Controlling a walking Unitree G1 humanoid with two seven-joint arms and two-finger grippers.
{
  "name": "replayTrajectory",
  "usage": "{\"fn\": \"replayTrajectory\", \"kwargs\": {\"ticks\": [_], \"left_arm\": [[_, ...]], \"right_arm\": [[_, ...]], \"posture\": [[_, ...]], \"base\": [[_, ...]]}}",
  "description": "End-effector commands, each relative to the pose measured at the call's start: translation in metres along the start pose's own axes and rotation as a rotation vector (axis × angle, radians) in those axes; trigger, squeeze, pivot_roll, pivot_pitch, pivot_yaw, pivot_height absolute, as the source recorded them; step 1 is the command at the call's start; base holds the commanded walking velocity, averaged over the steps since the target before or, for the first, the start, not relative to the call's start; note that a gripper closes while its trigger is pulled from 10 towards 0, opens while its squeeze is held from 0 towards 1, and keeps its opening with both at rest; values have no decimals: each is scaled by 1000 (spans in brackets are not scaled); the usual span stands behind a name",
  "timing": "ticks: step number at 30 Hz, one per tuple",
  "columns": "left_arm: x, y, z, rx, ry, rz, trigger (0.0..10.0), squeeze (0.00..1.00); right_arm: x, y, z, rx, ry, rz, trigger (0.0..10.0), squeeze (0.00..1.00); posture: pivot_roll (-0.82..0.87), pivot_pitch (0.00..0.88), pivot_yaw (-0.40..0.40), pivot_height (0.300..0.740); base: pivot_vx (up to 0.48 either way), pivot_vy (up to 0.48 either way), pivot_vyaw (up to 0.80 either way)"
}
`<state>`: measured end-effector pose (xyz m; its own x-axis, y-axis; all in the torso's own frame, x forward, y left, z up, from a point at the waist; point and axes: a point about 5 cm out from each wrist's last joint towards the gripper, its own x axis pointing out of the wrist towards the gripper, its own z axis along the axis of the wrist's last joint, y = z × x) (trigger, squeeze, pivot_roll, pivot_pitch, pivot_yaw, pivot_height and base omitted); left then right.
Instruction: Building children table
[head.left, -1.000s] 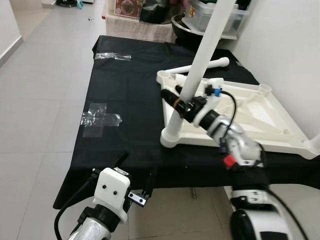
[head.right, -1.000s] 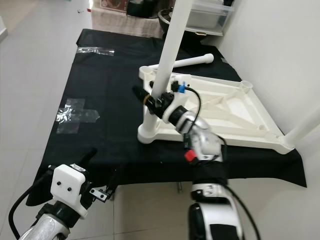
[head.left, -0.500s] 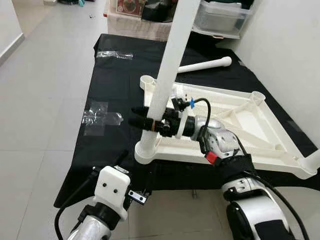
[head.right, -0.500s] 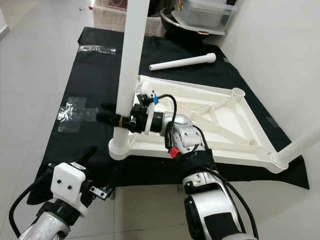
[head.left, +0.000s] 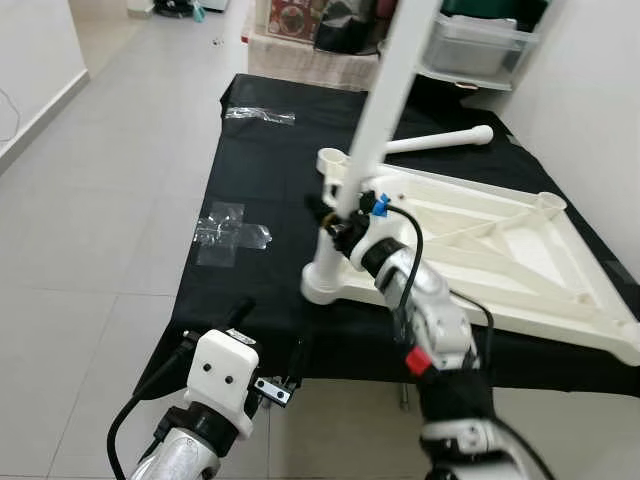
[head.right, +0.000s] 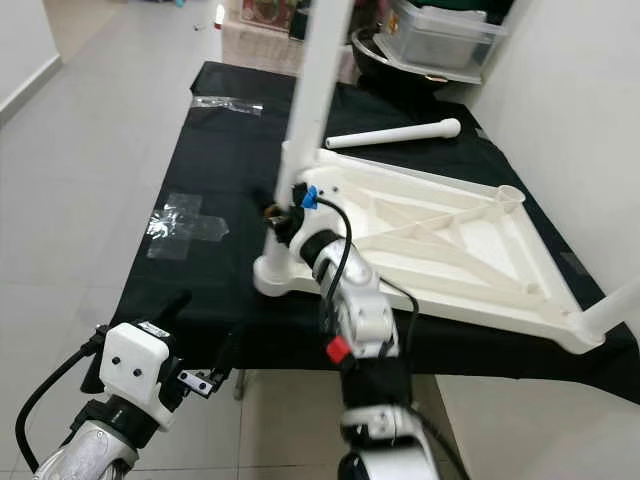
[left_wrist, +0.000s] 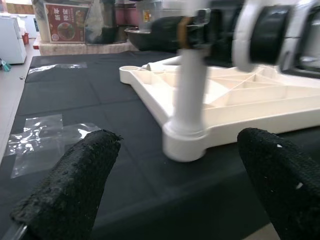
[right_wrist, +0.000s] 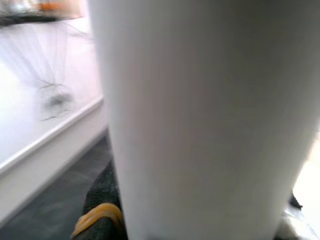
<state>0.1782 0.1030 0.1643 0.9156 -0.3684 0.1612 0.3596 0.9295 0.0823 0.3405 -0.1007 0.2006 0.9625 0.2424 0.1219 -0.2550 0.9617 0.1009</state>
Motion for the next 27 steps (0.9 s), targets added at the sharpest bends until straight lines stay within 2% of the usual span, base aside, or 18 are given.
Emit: {"fn": "replayTrajectory", "kwargs": {"ticks": [1, 2, 3, 7, 8, 10, 11, 12, 13, 15, 16, 17, 21, 22, 25, 27], "left_arm": [[0, -2, -6, 0, 31, -13, 10000, 0], [0, -2, -6, 1, 31, -13, 10000, 0], [0, -2, -6, 1, 31, -13, 10000, 0], [0, -2, -6, 3, 29, -15, 10000, 0], [1, -1, -5, 3, 28, -14, 10000, 0], [2, -1, -5, 3, 26, -13, 10000, 0], [2, 0, -5, 2, 27, -12, 10000, 0], [2, 0, -5, 2, 27, -12, 10000, 0], [2, 0, -5, -1, 28, -11, 10000, 0], [2, -1, -5, -2, 29, -12, 10000, 0], [2, -1, -6, -6, 31, -13, 10000, 0], [2, -1, -6, -6, 31, -13, 10000, 0], [2, -2, -7, -12, 35, -15, 10000, 0], [2, -2, -7, -12, 35, -15, 10000, 0], [2, -3, -8, -15, 35, -14, 10000, 0], [2, -3, -8, -15, 35, -14, 10000, 0]], "right_arm": [[-18, -27, -5, -20, 45, -318, 0, 0], [-21, -27, -6, -9, 56, -369, 0, 0], [-21, -27, -6, -9, 56, -369, 0, 0], [-25, -10, -11, 33, 90, -418, 0, 0], [-21, 0, -10, 69, 73, -362, 10000, 0], [-19, 5, -8, 82, 52, -328, 10000, 0], [-16, 10, -7, 80, 31, -260, 10000, 1000], [-16, 10, -7, 80, 31, -260, 10000, 1000], [-14, 12, -6, 74, 7, -188, 10000, 1000], [-13, 12, -6, 69, -6, -144, 10000, 1000], [-10, 8, -6, 84, -6, -44, 10000, 0], [-10, 8, -6, 84, -6, -44, 10000, 0], [-5, -4, -2, 109, 40, 235, 10000, 0], [-5, -4, -2, 109, 40, 235, 10000, 0], [1, -19, 10, 143, 69, 444, 10000, 0], [1, -19, 10, 143, 69, 444, 10000, 0]], "posture": [[125, 116, -173, 740], [125, 116, -173, 740], [125, 116, -173, 740], [130, 122, -166, 740], [125, 133, -167, 740], [125, 133, -167, 740], [118, 135, -165, 740], [118, 135, -165, 740], [119, 135, -163, 740], [117, 135, -163, 740], [115, 128, -165, 740], [115, 128, -165, 740], [112, 122, -170, 740], [112, 122, -170, 740], [113, 119, -176, 740], [113, 119, -176, 740]], "base": [[0, 0, 0], [0, 0, 0], [0, 0, 0], [0, 0, 0], [0, 0, 0], [0, 0, 0], [0, 0, 0], [0, 0, 0], [0, 0, 0], [0, 0, 0], [0, 0, 0], [0, 0, 0], [0, 0, 0], [0, 0, 0], [0, 0, 0], [0, 0, 0]]}}
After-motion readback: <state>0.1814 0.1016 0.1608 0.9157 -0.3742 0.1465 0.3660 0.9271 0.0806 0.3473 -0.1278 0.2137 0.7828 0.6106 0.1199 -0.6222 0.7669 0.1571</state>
